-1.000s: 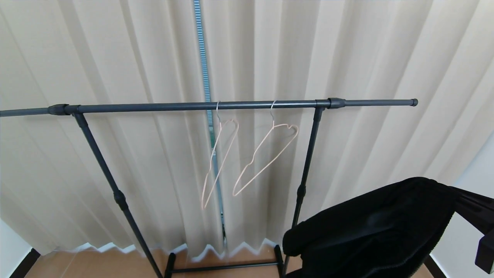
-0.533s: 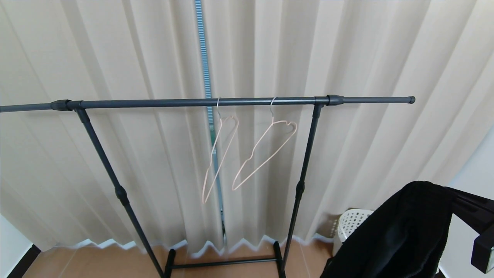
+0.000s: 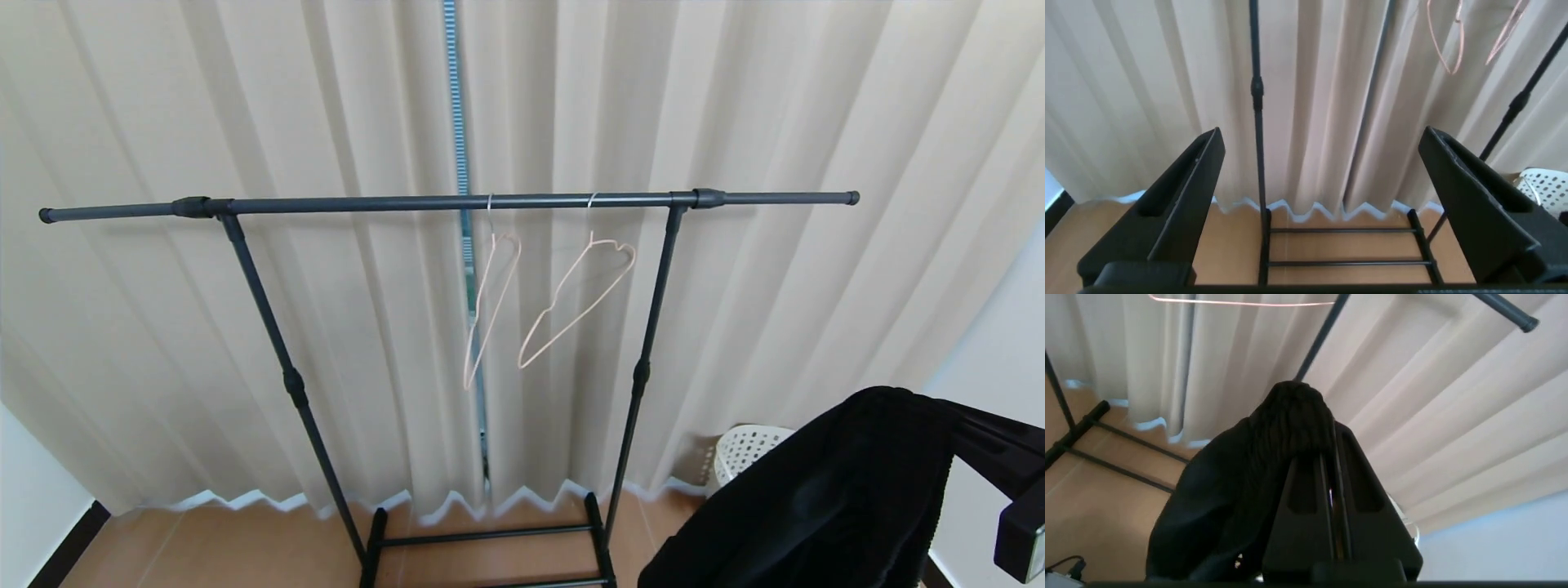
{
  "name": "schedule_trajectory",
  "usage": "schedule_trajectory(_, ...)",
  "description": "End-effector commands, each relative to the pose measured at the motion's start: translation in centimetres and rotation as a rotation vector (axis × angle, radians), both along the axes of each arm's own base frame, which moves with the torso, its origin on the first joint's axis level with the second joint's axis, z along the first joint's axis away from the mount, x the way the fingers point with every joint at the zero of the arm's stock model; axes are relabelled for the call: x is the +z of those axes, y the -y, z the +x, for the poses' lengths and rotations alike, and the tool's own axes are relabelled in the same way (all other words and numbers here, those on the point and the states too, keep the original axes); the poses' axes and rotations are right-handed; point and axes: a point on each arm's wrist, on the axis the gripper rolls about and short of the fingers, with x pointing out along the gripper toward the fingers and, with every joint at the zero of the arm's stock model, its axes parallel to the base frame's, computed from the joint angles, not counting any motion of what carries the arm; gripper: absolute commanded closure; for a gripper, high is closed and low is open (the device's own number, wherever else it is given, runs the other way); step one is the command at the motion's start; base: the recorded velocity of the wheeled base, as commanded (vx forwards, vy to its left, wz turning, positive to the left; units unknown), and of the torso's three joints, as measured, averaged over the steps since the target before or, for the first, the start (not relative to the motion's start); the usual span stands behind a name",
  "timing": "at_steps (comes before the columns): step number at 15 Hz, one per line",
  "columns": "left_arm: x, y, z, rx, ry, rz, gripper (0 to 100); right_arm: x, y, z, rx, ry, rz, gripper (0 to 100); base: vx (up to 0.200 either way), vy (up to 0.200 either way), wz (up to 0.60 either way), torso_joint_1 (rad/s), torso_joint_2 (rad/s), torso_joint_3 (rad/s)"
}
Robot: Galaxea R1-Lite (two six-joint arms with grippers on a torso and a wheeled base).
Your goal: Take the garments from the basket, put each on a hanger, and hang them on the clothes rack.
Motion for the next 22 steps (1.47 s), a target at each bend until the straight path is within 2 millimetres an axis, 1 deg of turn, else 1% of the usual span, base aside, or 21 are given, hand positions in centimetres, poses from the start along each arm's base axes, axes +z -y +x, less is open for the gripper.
schedule_trajectory(1,0.0,0.0,0.0,0.001,-0.001,0.0,0,0.0,0.0,0.0,0.0,0.0,-0.001,100,0.0,0.0,0.0,0.0,0.0,0.0)
schedule_trajectory(4,0.0,0.0,0.0,0.001,-0.001,0.0,0,-0.5,0.0,0.0,0.0,-0.015,-0.012,100,0.0,0.0,0.0,0.0,0.0,0.0)
schedule_trajectory(7,0.0,0.0,0.0,0.003,0.0,0.001,0,-1.0,-0.3,0.4,0.004,-0.043,-0.034,100,0.0,0.0,0.0,0.0,0.0,0.0)
schedule_trajectory(10,0.0,0.0,0.0,0.004,0.0,0.004,0,-0.4,-0.4,0.5,-0.002,-0.023,-0.024,100,0.0,0.0,0.0,0.0,0.0,0.0)
schedule_trajectory(14,0.0,0.0,0.0,0.001,-0.003,0.015,0,-0.2,-0.3,0.3,-0.002,-0.009,-0.013,100,0.0,0.0,0.0,0.0,0.0,0.0)
schedule_trajectory(15,0.0,0.0,0.1,-0.005,-0.012,0.012,0,-0.1,-0.3,0.3,-0.002,-0.01,-0.014,100,0.0,0.0,0.0,0.0,0.0,0.0)
schedule_trajectory(16,0.0,0.0,0.4,-0.008,-0.077,0.025,0,-0.2,-0.3,0.3,-0.002,-0.016,-0.02,100,0.0,0.0,0.0,0.0,0.0,0.0)
schedule_trajectory(17,0.4,0.0,1.2,-0.018,-0.189,0.108,0,0.1,-0.3,0.3,-0.002,-0.014,-0.018,100,0.0,0.0,0.0,0.0,0.0,0.0)
schedule_trajectory(18,1.6,0.0,1.8,-0.043,-0.224,0.178,0,0.7,-0.5,0.4,0.014,-0.024,-0.027,100,0.0,0.0,0.0,0.0,0.0,0.0)
schedule_trajectory(19,3.7,0.2,2.6,-0.13,-0.23,0.176,0,1.3,-1.0,0.7,0.048,-0.054,-0.06,100,0.0,0.0,0.0,0.0,0.0,0.0)
schedule_trajectory(20,5.7,0.5,3.9,-0.27,-0.252,0.162,0,2.3,-2.1,1.3,0.129,-0.079,-0.083,100,0.0,0.0,0.0,0.0,0.0,0.0)
schedule_trajectory(21,7.3,1.0,5.7,-0.397,-0.304,0.143,0,3.6,-3.3,2.5,0.175,-0.104,-0.084,100,0.0,0.0,0.0,0.0,0.0,0.0)
schedule_trajectory(22,8.9,1.7,7.9,-0.512,-0.356,0.109,0,4.9,-4.3,3.7,0.176,-0.116,-0.085,100,0.0,0.0,0.0,0.0,0.0,0.0)
